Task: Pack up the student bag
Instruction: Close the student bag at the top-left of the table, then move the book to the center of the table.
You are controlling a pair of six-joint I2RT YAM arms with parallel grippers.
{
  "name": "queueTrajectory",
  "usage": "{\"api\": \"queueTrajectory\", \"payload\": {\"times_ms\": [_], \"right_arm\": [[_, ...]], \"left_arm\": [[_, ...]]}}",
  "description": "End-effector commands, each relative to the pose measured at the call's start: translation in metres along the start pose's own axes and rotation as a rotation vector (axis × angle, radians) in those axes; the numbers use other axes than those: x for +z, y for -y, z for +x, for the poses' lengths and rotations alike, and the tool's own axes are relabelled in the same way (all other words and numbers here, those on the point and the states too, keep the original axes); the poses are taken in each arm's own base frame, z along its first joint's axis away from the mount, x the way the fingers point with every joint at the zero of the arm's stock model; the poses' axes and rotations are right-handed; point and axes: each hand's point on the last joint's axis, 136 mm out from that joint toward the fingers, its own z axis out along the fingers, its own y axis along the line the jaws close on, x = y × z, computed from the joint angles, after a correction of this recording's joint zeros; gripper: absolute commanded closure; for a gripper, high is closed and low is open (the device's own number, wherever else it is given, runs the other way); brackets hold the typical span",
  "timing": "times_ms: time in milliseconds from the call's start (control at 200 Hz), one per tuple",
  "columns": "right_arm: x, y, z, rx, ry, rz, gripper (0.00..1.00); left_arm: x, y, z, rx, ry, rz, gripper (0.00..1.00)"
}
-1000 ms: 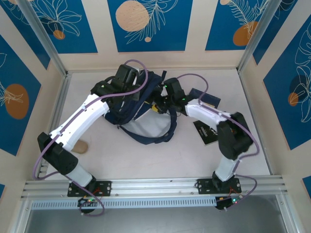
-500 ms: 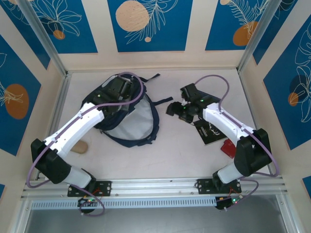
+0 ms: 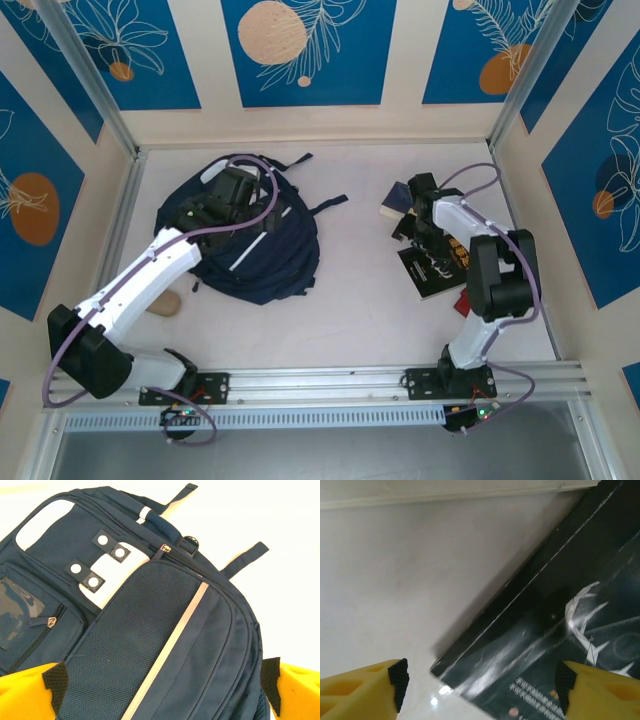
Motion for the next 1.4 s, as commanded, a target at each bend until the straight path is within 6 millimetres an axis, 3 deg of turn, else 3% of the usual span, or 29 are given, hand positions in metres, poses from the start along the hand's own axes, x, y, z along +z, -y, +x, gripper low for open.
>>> {"api": "queueTrajectory", "payload": {"times_ms": [0, 165, 435, 655, 890, 1205, 1285, 1395], "right_arm": [[0.004, 0.008, -0.003, -0.008, -0.017, 0.073, 0.24], [0.021, 0.005, 0.004, -0.019, -0.076, 0.095, 0.26], [0.037, -0.003, 0.039, -0.049, -0.193, 0.079, 0.35], [0.03, -0.014, 0.071, -0.084, -0.255, 0.034, 0.38], [0.022, -0.026, 0.118, -0.135, -0.303, 0.018, 0.41], [0.003, -0.072, 0.204, -0.313, -0.361, -0.099, 0.43], [-0.011, -0.078, 0.203, -0.346, -0.322, -0.125, 0.43], [-0.041, -0.075, 0.174, -0.326, -0.192, -0.142, 0.42]], "left_arm": [[0.006, -0.001, 0.002, -0.063, 0.0, 0.014, 0.0], [0.011, 0.001, 0.003, -0.081, -0.005, 0.019, 0.0], [0.025, 0.011, 0.009, -0.08, -0.05, 0.054, 0.0], [0.033, 0.02, 0.012, -0.081, -0.077, 0.087, 0.0], [0.041, 0.031, 0.015, -0.095, -0.106, 0.132, 0.0], [0.055, 0.049, 0.023, -0.123, -0.155, 0.205, 0.0], [0.057, 0.055, 0.026, -0.125, -0.173, 0.229, 0.0], [0.061, 0.066, 0.03, -0.123, -0.2, 0.28, 0.0]]}}
